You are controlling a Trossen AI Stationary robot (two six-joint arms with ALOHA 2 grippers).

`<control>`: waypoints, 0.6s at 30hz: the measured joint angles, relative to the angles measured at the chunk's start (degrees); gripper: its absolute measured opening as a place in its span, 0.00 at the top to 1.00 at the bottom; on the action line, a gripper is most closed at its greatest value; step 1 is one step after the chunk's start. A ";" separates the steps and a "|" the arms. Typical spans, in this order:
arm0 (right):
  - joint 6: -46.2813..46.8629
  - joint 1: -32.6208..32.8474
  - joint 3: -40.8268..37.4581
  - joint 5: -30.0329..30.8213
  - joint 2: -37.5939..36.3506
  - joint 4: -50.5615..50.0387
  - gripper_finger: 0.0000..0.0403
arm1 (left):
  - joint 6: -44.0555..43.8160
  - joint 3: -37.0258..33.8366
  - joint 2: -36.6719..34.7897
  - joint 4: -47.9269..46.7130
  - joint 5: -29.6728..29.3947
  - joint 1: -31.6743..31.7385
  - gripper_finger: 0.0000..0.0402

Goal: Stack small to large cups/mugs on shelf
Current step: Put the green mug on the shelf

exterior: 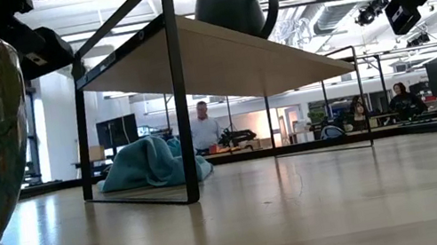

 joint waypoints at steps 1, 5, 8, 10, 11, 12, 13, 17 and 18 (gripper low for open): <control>0.00 0.00 0.00 0.00 0.00 0.00 0.68 | -0.81 0.02 0.00 -0.13 -0.26 -0.02 0.89; 0.00 0.00 0.00 -0.02 0.00 -0.17 0.68 | -4.64 0.02 0.02 -1.44 -1.40 -0.02 0.96; 0.00 0.00 0.00 -0.04 0.00 -0.17 0.68 | -7.46 0.02 0.02 -1.87 -1.74 -0.02 0.94; 0.00 0.00 0.00 -0.04 0.00 -0.17 0.68 | -9.20 0.02 0.01 -1.95 -1.76 -0.02 0.93; 0.00 0.00 0.00 -0.04 0.00 -0.17 0.68 | -10.12 0.02 -0.05 -2.05 -1.76 -0.02 0.93; 0.00 0.00 0.00 -0.04 0.00 -0.18 0.68 | -11.06 0.02 -0.10 -2.17 -1.80 -0.02 0.94; 0.00 0.00 0.00 -0.07 0.00 -0.20 0.68 | -12.05 0.02 -0.12 -2.28 -2.04 -0.02 0.96; 0.00 0.00 0.00 -0.07 0.00 -0.62 0.68 | -16.62 0.02 -0.53 -3.76 -4.49 -0.06 0.96; 0.00 0.00 0.00 -0.07 0.00 -0.96 0.68 | -17.84 0.02 -0.64 -4.20 -4.85 -0.06 0.96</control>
